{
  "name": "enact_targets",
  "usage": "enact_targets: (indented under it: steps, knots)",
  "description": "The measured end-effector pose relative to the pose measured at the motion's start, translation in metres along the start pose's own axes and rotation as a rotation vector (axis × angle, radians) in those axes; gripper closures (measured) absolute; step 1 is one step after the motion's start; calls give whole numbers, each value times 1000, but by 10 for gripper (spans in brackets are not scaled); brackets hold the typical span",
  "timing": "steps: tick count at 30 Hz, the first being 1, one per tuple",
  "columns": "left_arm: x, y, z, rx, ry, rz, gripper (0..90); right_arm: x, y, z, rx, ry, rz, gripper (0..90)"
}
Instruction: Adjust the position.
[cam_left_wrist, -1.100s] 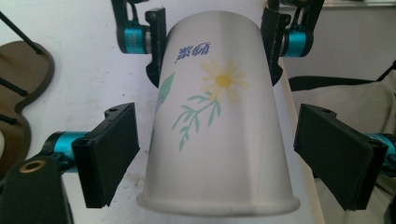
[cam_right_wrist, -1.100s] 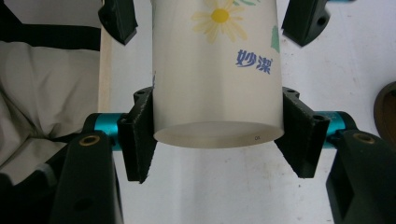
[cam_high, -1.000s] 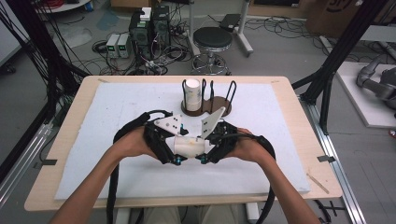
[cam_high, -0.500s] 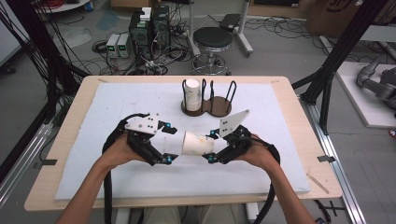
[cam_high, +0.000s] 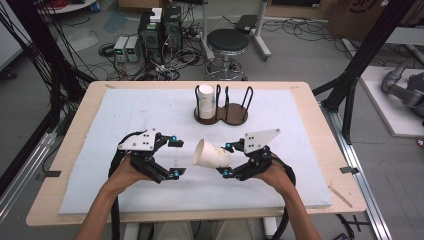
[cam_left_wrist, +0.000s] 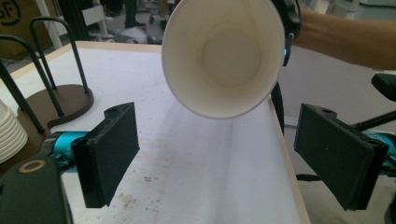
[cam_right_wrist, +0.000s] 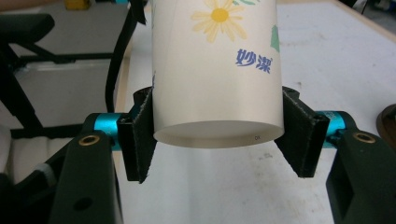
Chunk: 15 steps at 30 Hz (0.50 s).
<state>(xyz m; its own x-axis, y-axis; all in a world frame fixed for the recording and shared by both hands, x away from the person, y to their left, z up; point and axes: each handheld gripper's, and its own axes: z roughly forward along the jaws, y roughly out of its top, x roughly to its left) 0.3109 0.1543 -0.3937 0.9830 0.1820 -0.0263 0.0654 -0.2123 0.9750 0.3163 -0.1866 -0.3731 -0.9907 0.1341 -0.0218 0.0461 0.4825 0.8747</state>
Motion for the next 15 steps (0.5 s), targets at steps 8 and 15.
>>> enact_targets:
  steps: [8, 15]
  knots:
    - [-5, -18, -5, -63, 17, -17, 127, 3, -16, 4, -125, 23, 20, 371]
    - [-4, -19, 1, -123, 2, -25, 127, 3, -18, 11, -164, 45, 14, 371]
